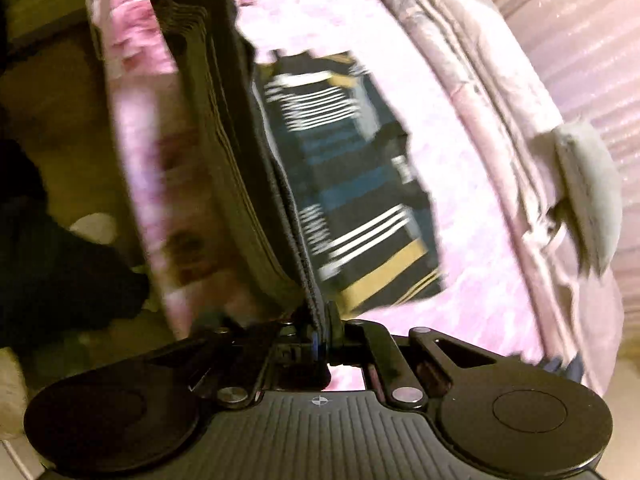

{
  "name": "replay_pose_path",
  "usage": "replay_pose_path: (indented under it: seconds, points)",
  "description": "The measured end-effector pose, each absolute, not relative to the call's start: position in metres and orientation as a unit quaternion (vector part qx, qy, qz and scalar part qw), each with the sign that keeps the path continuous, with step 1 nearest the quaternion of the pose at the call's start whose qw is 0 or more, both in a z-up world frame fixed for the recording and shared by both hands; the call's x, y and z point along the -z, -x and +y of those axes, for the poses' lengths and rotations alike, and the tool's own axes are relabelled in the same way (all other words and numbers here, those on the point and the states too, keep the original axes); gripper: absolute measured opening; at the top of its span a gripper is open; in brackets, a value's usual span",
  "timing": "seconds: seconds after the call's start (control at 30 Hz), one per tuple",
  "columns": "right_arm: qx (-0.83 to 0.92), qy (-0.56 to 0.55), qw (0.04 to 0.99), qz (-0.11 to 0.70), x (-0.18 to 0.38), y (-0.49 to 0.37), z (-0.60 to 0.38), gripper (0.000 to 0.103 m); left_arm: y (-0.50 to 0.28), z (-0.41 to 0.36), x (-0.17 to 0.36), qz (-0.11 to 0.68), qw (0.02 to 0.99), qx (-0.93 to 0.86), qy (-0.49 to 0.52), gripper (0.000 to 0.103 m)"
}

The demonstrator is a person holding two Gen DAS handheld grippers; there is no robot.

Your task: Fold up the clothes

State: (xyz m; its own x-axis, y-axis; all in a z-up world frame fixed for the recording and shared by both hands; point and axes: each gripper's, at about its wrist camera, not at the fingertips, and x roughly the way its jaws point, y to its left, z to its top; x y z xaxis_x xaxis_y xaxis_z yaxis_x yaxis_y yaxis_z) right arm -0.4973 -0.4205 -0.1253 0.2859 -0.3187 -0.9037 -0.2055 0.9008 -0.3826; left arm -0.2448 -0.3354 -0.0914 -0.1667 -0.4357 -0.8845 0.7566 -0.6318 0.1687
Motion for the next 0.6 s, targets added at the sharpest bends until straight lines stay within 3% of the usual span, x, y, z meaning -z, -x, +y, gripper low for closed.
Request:
replay_pose_path:
  seconds: [0.17, 0.33, 0.53, 0.6]
  points:
    - [0.019, 0.200, 0.782, 0.590, 0.140, 0.441, -0.538, 0.002, 0.217, -0.416, 0.124, 0.191, 0.410, 0.726, -0.519, 0.002]
    - [0.000, 0.149, 0.784, 0.602, 0.193, 0.394, -0.635, 0.002, 0.192, -0.485, 0.164, 0.229, 0.419, 0.702, -0.529, 0.002]
    - [-0.016, 0.104, 0.784, 0.611, 0.251, 0.366, -0.700, 0.002, 0.162, -0.568, 0.212, 0.273, 0.428, 0.672, -0.539, 0.002]
    - [-0.007, 0.077, 0.785, 0.615, 0.261, 0.365, -0.712, 0.002, 0.151, -0.596, 0.228, 0.288, 0.430, 0.661, -0.542, 0.006]
